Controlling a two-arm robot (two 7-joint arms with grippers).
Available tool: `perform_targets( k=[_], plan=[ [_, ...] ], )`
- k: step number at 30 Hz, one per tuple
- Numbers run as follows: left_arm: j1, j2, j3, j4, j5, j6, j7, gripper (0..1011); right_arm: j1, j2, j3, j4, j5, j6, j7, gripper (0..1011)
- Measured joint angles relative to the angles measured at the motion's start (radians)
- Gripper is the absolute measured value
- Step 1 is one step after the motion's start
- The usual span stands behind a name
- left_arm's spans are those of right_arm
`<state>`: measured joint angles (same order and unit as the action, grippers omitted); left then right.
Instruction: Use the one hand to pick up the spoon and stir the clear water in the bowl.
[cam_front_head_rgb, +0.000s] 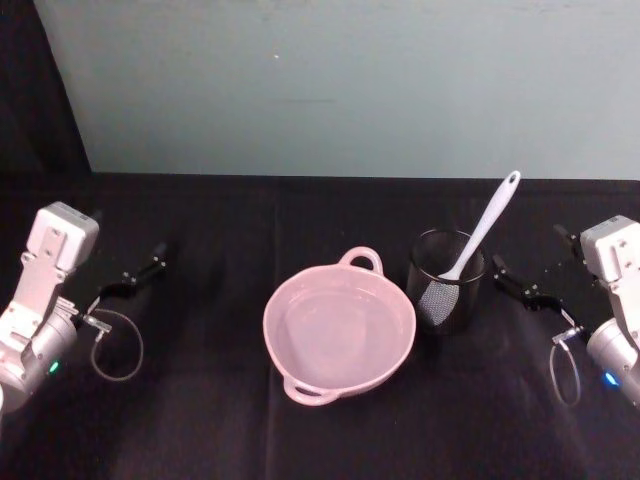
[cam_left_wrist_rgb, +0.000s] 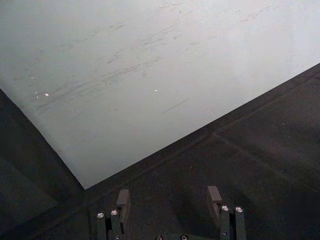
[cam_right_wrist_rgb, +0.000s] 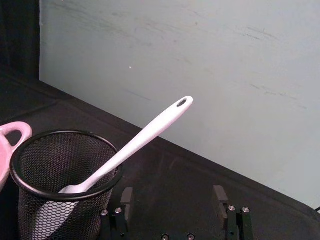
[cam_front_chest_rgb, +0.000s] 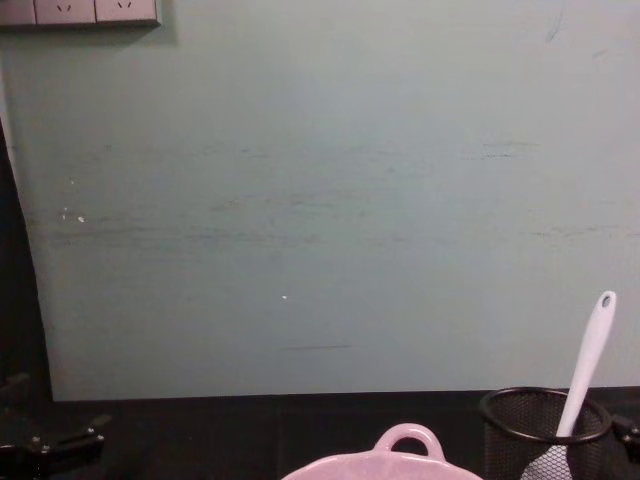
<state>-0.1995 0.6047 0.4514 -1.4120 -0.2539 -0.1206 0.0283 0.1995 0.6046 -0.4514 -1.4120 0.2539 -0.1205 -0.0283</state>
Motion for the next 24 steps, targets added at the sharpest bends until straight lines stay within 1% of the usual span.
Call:
perform_targets(
  k=[24],
  plan=[
    [0.000,0.000,0.000,0.000,0.000,0.000,0.000,1005,0.000,0.000,0.000,0.000,0.000,0.000,0.000,1003]
  ],
)
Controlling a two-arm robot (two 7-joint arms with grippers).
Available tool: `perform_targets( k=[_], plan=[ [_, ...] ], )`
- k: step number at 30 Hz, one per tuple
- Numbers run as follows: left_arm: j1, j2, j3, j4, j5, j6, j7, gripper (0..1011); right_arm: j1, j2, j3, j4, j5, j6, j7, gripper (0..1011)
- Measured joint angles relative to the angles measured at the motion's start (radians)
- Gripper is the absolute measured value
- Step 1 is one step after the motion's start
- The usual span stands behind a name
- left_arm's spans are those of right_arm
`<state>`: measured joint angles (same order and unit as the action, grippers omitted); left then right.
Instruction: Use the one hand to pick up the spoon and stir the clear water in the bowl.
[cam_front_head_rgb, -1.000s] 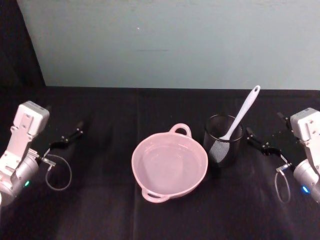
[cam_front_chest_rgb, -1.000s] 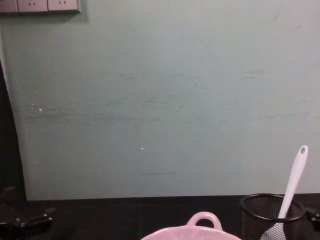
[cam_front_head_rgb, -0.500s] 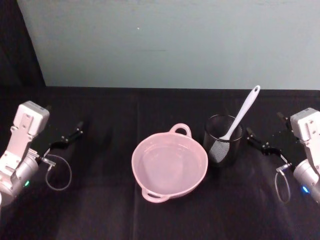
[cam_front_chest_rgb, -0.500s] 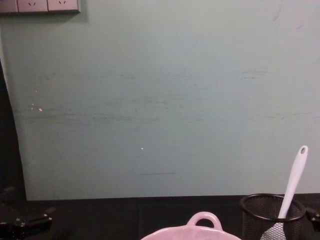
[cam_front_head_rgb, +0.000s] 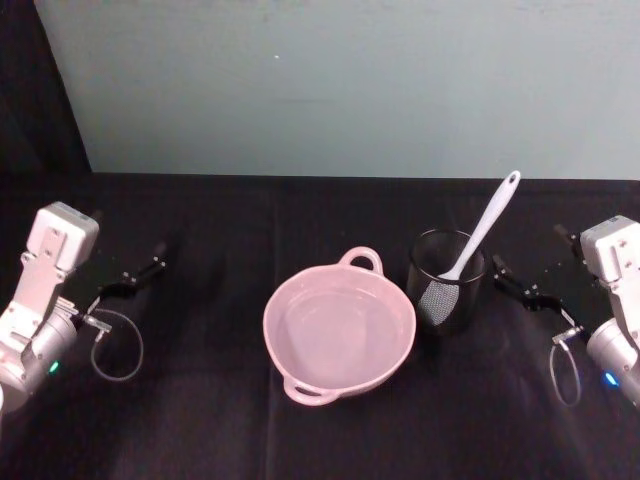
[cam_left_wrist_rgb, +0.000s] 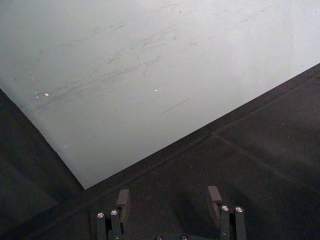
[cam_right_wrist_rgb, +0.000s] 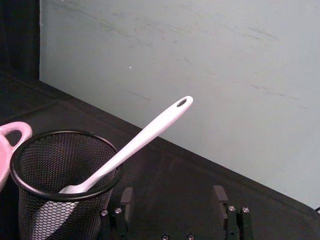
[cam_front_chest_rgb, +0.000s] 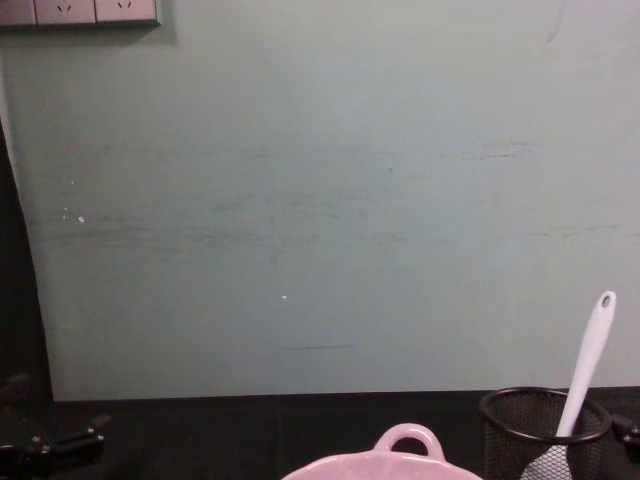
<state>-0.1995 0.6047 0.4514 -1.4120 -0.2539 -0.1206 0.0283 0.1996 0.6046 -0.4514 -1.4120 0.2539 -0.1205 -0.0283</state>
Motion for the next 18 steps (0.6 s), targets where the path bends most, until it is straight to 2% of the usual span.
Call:
perform_targets(
  k=[18],
  plan=[
    [0.000,0.000,0.000,0.000,0.000,0.000,0.000,1005,0.000,0.000,0.000,0.000,0.000,0.000,0.000,1003]
  ],
)
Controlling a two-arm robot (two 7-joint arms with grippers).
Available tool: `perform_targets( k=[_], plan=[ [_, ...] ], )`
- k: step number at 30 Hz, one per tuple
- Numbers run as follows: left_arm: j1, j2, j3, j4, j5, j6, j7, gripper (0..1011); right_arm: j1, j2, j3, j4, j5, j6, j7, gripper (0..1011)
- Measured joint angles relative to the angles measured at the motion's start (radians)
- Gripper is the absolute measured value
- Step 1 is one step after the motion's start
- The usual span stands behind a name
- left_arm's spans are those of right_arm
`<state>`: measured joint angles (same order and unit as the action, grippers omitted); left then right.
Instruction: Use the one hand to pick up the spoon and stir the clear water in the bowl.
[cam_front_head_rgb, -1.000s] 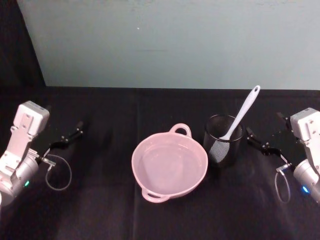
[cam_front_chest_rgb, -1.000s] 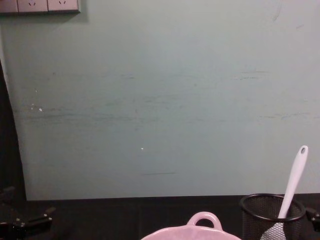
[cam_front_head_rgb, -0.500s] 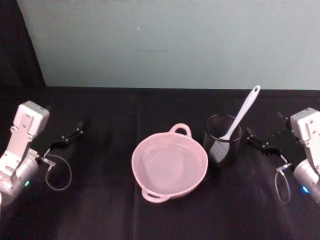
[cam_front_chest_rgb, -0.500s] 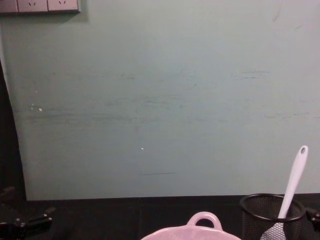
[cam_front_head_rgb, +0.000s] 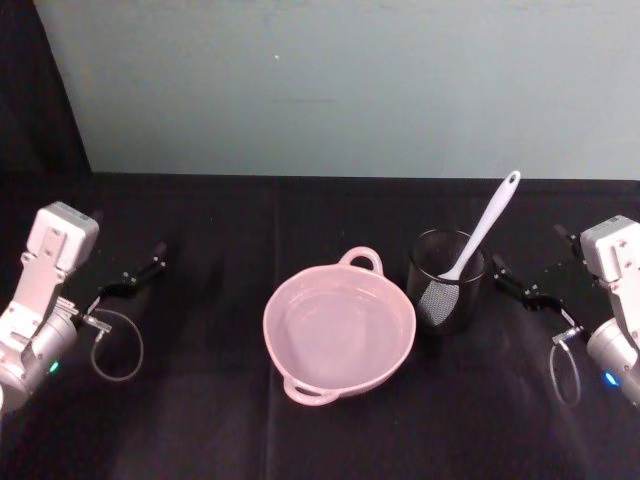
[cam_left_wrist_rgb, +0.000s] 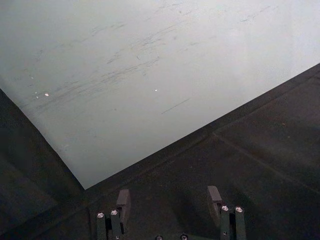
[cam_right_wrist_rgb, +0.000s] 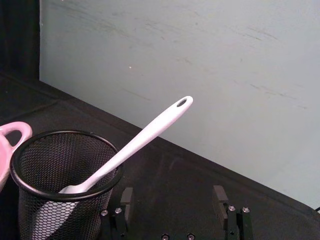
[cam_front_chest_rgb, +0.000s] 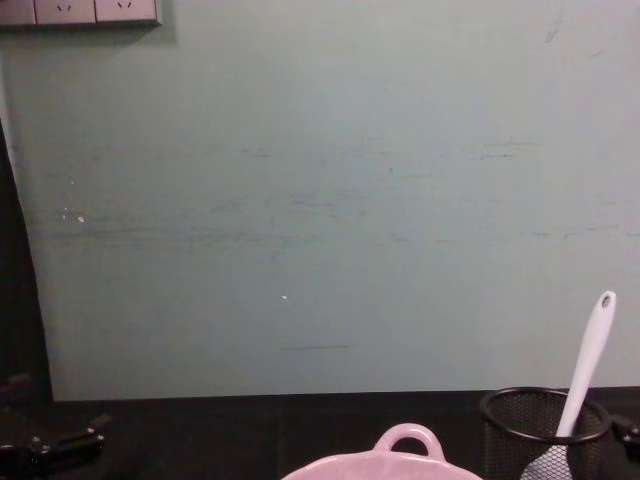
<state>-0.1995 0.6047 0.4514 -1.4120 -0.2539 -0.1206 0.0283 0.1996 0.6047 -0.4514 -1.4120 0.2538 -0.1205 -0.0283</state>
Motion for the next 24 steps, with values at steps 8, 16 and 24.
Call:
perform_targets(
  k=[8,16,24],
  plan=[
    [0.000,0.000,0.000,0.000,0.000,0.000,0.000,1005,0.000,0.000,0.000,0.000,0.000,0.000,0.000,1003],
    [0.000,0.000,0.000,0.000,0.000,0.000,0.000,1005,-0.037,0.016,0.019,-0.041,-0.013,0.022,0.001,1003],
    [0.000,0.000,0.000,0.000,0.000,0.000,0.000,1005,-0.121,0.042,0.096,-0.140,0.063,0.034,0.017,1003]
  ],
)
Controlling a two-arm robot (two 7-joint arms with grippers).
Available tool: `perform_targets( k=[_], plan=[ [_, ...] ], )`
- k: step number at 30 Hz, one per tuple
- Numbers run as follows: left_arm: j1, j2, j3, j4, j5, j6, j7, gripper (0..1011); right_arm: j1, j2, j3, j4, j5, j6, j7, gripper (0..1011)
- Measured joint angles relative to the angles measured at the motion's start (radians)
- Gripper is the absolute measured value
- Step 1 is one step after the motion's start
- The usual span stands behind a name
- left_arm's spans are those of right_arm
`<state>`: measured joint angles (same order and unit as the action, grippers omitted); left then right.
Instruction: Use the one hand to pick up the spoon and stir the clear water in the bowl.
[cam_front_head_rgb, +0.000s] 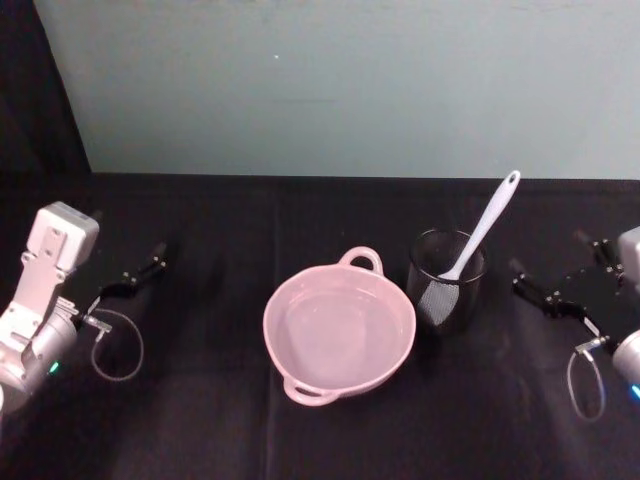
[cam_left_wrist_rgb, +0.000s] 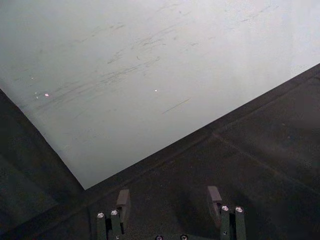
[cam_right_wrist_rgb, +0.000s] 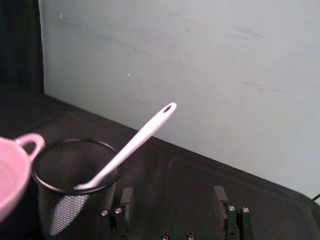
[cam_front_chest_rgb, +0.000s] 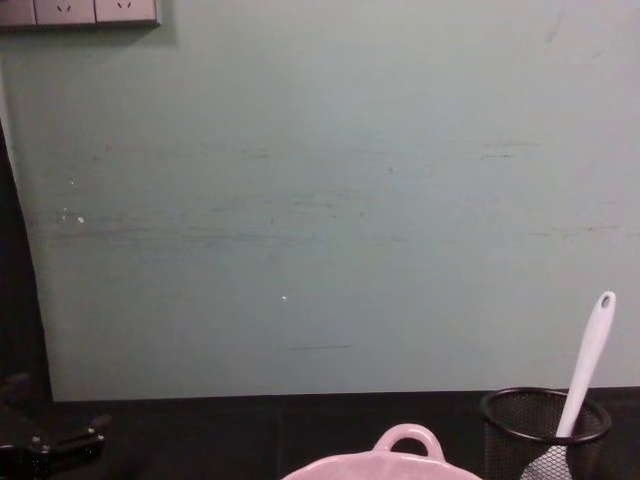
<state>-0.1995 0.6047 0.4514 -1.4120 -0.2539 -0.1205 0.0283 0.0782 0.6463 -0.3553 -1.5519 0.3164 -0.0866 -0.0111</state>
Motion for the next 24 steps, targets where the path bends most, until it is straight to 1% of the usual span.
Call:
perform_targets(
  k=[1,2,3,5,6,7,8,10,11,13,14,15,17,21,23,24],
  plan=[
    [0.000,0.000,0.000,0.000,0.000,0.000,0.000,1005,-0.010,0.001,0.011,-0.011,0.014,0.001,0.006,1003],
    [0.000,0.000,0.000,0.000,0.000,0.000,0.000,1005,-0.023,0.001,0.029,-0.029,0.045,0.003,0.019,1003],
    [0.000,0.000,0.000,0.000,0.000,0.000,0.000,1005,-0.029,0.001,0.038,-0.036,0.059,0.003,0.025,1003],
    [0.000,0.000,0.000,0.000,0.000,0.000,0.000,1005,-0.040,-0.005,0.060,-0.048,0.106,0.005,0.050,1003],
    [0.000,0.000,0.000,0.000,0.000,0.000,0.000,1005,-0.044,-0.015,0.080,-0.054,0.162,0.012,0.081,1003],
    [0.000,0.000,0.000,0.000,0.000,0.000,0.000,1005,-0.044,-0.021,0.089,-0.054,0.194,0.018,0.099,1003],
    [0.000,0.000,0.000,0.000,0.000,0.000,0.000,1005,-0.040,-0.035,0.106,-0.049,0.250,0.031,0.136,1003],
    [0.000,0.000,0.000,0.000,0.000,0.000,0.000,1005,-0.029,-0.050,0.117,-0.036,0.304,0.049,0.174,1003],
    [0.000,0.000,0.000,0.000,0.000,0.000,0.000,1005,-0.013,-0.067,0.128,-0.015,0.357,0.071,0.213,1003],
    [0.000,0.000,0.000,0.000,0.000,0.000,0.000,1005,0.007,-0.086,0.137,0.011,0.409,0.095,0.251,1003],
    [0.000,0.000,0.000,0.000,0.000,0.000,0.000,1005,0.030,-0.104,0.146,0.041,0.457,0.120,0.291,1003],
    [0.000,0.000,0.000,0.000,0.000,0.000,0.000,1005,0.030,-0.104,0.146,0.041,0.457,0.120,0.291,1003],
    [0.000,0.000,0.000,0.000,0.000,0.000,0.000,1005,0.082,-0.140,0.157,0.111,0.546,0.175,0.365,1003],
    [0.000,0.000,0.000,0.000,0.000,0.000,0.000,1005,0.131,-0.159,0.156,0.176,0.610,0.214,0.422,1003],
    [0.000,0.000,0.000,0.000,0.000,0.000,0.000,1005,0.172,-0.171,0.151,0.225,0.666,0.258,0.462,1003],
    [0.000,0.000,0.000,0.000,0.000,0.000,0.000,1005,0.182,-0.173,0.148,0.237,0.676,0.269,0.470,1003]
  ],
)
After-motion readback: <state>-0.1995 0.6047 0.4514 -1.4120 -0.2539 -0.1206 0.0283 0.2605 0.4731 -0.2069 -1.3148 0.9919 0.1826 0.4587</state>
